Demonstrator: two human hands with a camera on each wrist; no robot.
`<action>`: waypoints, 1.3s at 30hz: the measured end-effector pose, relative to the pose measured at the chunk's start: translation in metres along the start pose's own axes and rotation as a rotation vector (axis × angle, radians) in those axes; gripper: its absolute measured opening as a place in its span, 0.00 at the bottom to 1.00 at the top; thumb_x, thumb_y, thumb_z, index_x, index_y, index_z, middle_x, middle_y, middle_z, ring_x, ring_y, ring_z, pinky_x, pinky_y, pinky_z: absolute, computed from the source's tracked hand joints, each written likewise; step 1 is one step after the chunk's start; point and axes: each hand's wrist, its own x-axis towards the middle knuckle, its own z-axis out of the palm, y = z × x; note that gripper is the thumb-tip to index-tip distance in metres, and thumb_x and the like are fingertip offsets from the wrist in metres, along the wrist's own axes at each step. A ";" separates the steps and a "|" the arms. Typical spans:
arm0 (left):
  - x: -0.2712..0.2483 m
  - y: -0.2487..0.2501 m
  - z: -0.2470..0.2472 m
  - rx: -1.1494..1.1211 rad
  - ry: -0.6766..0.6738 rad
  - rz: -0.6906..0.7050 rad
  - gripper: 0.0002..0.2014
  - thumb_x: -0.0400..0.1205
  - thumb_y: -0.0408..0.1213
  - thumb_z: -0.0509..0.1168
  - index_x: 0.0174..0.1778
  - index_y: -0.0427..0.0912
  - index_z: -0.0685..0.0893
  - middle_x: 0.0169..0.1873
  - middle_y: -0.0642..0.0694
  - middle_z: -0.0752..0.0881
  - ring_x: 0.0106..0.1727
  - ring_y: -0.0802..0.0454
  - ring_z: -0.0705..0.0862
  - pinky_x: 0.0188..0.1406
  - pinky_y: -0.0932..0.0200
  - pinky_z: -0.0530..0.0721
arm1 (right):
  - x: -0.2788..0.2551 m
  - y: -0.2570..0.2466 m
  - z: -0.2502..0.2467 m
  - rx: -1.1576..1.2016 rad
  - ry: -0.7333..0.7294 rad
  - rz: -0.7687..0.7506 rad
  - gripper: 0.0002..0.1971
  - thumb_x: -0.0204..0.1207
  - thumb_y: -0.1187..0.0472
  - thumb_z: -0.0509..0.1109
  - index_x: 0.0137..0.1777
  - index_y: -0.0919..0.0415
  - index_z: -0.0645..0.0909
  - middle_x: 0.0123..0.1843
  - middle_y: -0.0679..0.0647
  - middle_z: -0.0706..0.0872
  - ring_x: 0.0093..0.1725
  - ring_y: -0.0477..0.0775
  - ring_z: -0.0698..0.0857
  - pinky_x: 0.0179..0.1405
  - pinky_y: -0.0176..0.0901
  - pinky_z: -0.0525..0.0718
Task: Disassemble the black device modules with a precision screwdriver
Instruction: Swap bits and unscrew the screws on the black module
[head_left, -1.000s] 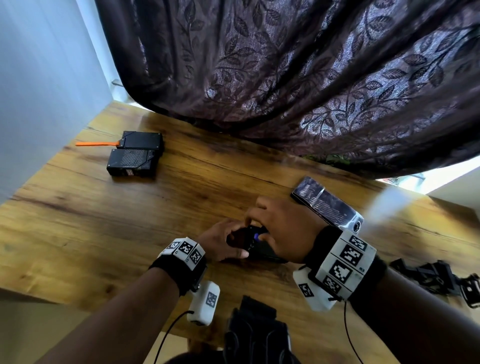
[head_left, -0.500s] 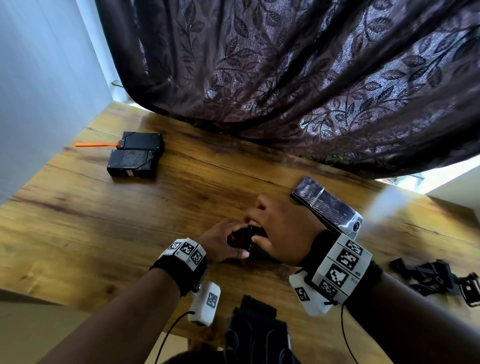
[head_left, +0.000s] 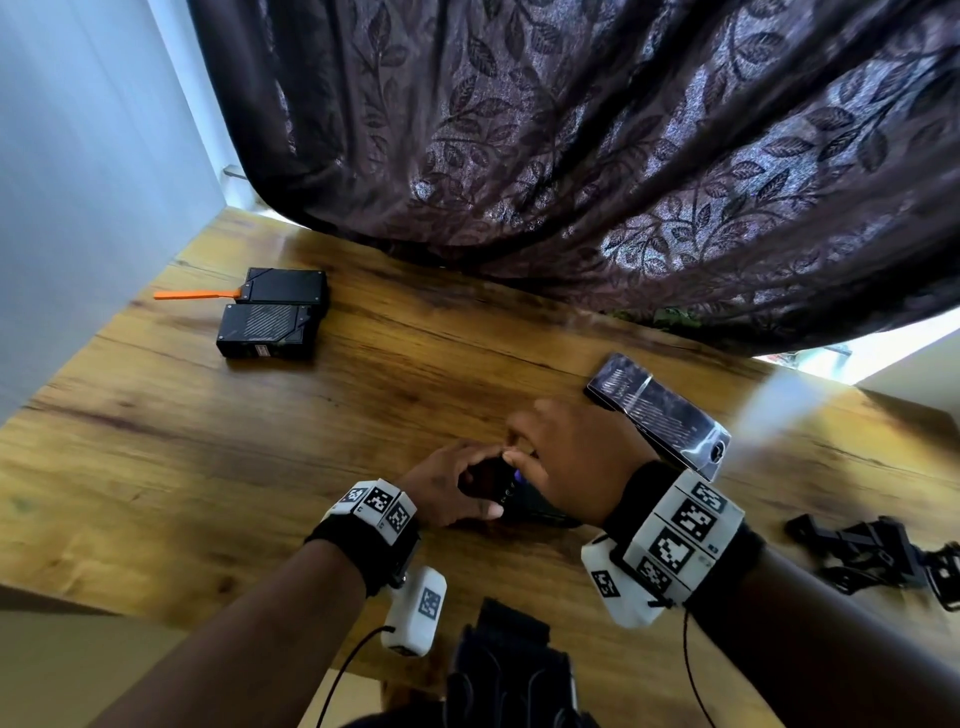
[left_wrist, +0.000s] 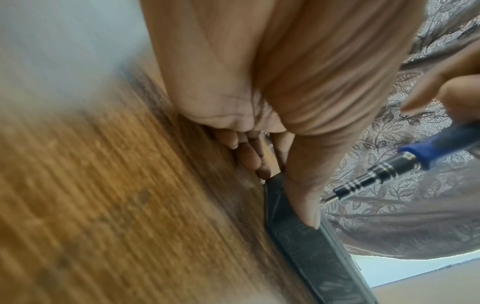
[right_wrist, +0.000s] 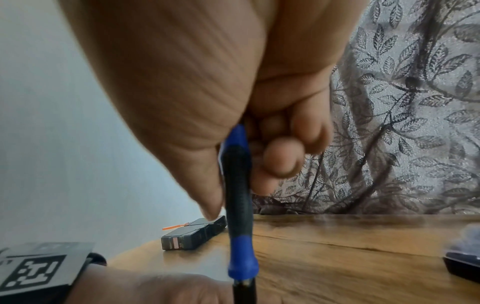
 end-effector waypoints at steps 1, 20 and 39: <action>0.000 0.001 0.000 0.003 0.003 0.001 0.36 0.79 0.48 0.78 0.82 0.64 0.69 0.72 0.61 0.70 0.66 0.54 0.77 0.60 0.59 0.78 | -0.002 0.001 0.001 0.026 0.008 -0.023 0.17 0.86 0.44 0.63 0.70 0.47 0.75 0.62 0.49 0.76 0.49 0.50 0.79 0.43 0.45 0.81; 0.002 -0.002 0.003 0.012 0.026 -0.019 0.40 0.78 0.52 0.78 0.85 0.56 0.67 0.77 0.57 0.69 0.69 0.55 0.75 0.63 0.59 0.76 | -0.011 0.004 0.007 0.047 0.030 -0.047 0.16 0.88 0.44 0.59 0.72 0.45 0.73 0.60 0.48 0.81 0.53 0.50 0.82 0.49 0.47 0.85; 0.002 -0.001 0.003 0.011 0.038 0.014 0.37 0.79 0.50 0.77 0.83 0.55 0.70 0.72 0.55 0.73 0.68 0.54 0.76 0.60 0.61 0.76 | -0.012 -0.001 -0.001 0.009 -0.022 -0.070 0.15 0.86 0.44 0.63 0.69 0.47 0.76 0.57 0.48 0.81 0.51 0.50 0.81 0.50 0.46 0.84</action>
